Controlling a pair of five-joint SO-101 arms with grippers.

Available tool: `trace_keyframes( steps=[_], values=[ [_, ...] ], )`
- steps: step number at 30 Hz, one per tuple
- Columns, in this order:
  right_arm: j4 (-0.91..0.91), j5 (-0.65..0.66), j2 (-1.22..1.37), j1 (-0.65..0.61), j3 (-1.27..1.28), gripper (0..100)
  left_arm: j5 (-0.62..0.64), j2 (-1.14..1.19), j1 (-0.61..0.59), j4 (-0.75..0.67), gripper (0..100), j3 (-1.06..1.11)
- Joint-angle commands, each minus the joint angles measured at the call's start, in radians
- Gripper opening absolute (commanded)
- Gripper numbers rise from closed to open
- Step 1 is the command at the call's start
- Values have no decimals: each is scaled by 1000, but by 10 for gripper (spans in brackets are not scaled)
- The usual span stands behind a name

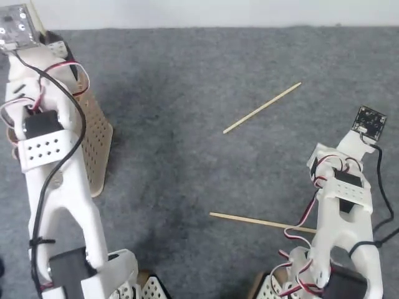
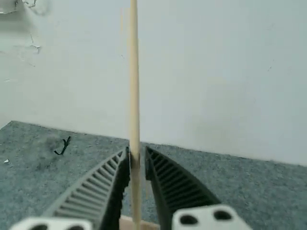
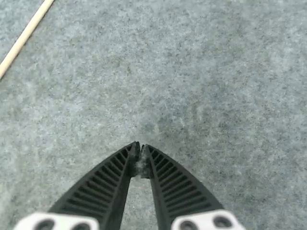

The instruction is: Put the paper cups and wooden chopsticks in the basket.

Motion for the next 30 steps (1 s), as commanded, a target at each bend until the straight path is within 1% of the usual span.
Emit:
trace_keyframes(
  steps=[1, 8, 10, 11, 13, 15, 17, 19, 20, 22, 25, 30],
  values=[
    [-18, 14, -24, -10, -8, 8, 9, -83, -2, -23, 186, 8],
    [-18, 14, -24, -10, -8, 8, 12, -155, -2, -18, 179, 44],
    [-18, 14, -24, -10, -8, 8, 48, -187, 40, 8, 179, 50],
    [-18, 14, -24, -10, -8, 8, 57, -209, 84, 49, 179, 47],
    [-18, 14, -24, -10, -8, 8, 21, -235, 242, 147, 179, 48],
    [-18, 14, -25, -8, -8, 8, -83, -221, 442, 218, 179, 67],
    [-18, 14, -25, -4, -8, 8, -224, -164, 629, 232, 177, 99],
    [-18, 14, -27, -2, -8, 8, -324, -75, 743, 232, 164, 114],
    [-18, 14, -30, -1, -8, 8, -341, -25, 775, 230, 156, 110],
    [-18, 14, -33, 16, -6, 8, -339, 92, 796, 222, 140, 70],
    [-18, 5, -35, 54, -6, 8, -338, 269, 795, 226, 130, -35],
    [-18, 3, -35, 79, -8, 8, -336, 514, 787, 226, 130, -202]
  ],
)
